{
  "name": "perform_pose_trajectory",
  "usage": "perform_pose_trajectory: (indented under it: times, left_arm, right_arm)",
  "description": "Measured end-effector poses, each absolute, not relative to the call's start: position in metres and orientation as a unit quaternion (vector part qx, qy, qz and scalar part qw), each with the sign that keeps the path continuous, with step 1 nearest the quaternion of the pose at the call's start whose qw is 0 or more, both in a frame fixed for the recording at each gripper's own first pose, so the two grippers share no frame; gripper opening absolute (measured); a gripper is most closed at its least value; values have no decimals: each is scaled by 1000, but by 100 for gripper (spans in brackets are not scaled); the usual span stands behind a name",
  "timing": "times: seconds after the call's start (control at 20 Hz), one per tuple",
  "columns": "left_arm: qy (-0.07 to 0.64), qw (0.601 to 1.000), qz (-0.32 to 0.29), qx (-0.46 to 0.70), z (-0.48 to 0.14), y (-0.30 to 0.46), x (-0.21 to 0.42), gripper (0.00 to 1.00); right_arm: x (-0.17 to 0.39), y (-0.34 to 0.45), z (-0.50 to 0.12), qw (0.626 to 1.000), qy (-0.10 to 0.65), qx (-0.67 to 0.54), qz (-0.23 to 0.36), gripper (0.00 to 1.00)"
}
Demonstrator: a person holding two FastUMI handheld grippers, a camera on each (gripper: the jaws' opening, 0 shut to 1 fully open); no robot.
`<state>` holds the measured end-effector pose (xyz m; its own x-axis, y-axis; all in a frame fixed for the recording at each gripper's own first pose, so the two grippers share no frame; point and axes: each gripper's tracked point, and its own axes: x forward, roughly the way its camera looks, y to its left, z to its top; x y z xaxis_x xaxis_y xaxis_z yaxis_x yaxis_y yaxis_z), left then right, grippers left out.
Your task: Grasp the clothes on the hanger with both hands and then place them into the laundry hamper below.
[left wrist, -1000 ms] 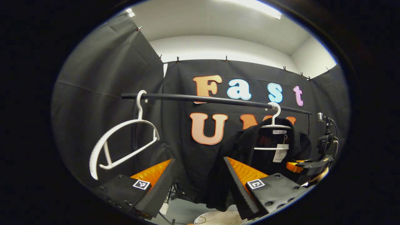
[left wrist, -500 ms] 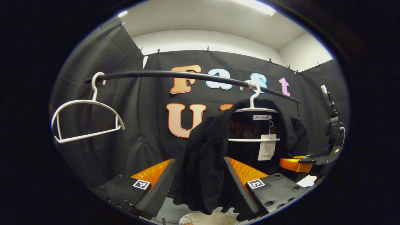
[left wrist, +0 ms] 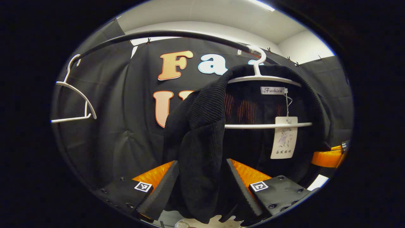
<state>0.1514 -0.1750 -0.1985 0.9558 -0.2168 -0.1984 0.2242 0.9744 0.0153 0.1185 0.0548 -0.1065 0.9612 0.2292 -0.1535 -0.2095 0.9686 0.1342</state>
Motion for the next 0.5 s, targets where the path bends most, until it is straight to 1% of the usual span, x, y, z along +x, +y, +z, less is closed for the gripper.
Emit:
perform_pose_trajectory:
  times: [0.05,0.1,0.15,0.3,0.35,0.4,0.5]
  left_arm:
    - [102,988,-116,18,-204,-178,156,97]
    - [107,987,-122,16,-207,-182,160,93]
    - [109,986,-125,11,-209,-184,165,97]
    - [107,986,-128,8,-208,-184,167,96]
    - [106,986,-131,8,-206,-186,172,93]
    - [104,986,-132,9,-205,-186,175,84]
    - [104,985,-139,13,-206,-185,179,73]
  right_arm:
    - [117,54,-107,989,85,58,109,2]
    - [117,53,-107,989,85,58,107,2]
    - [117,52,-105,989,85,58,105,2]
    - [116,50,-104,989,85,61,100,2]
    - [115,49,-103,989,86,61,99,2]
    - [114,47,-101,990,86,62,97,2]
    - [111,45,-98,990,87,65,92,2]
